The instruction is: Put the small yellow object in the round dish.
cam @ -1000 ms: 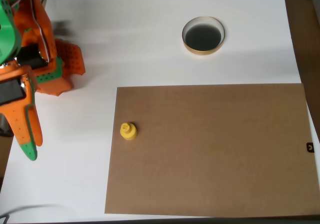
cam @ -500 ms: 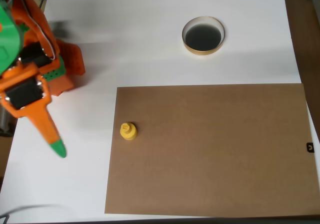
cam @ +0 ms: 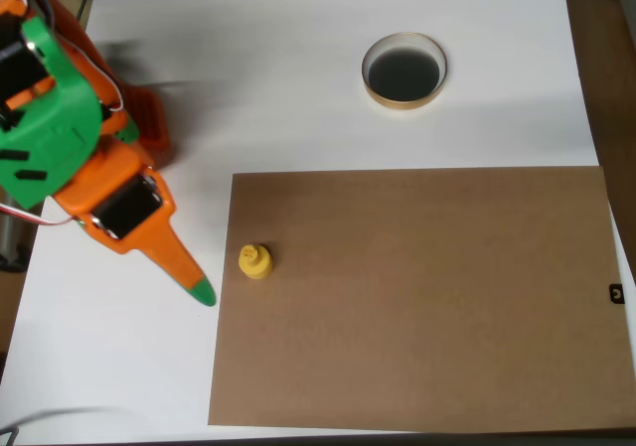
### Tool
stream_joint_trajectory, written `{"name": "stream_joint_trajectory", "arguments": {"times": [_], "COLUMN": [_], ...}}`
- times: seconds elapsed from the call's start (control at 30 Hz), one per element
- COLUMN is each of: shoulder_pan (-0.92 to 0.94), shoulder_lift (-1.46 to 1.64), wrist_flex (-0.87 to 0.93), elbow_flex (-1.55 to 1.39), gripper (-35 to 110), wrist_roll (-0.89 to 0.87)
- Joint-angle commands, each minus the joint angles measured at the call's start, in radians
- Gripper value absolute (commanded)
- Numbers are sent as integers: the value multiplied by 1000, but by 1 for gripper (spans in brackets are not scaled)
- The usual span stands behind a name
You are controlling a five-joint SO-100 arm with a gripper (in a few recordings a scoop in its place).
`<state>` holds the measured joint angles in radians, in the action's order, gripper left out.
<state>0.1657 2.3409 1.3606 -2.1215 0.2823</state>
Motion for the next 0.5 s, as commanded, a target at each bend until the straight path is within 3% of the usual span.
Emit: {"name": "stream_joint_trajectory", "arguments": {"times": [0.0,0.47], "shoulder_pan": [-48,-147], "shoulder_lift": [-63,-244], "wrist_flex": [25,43], "elbow_flex": [100,160], "gripper": [28,27], "wrist_roll": [3,-20]}}
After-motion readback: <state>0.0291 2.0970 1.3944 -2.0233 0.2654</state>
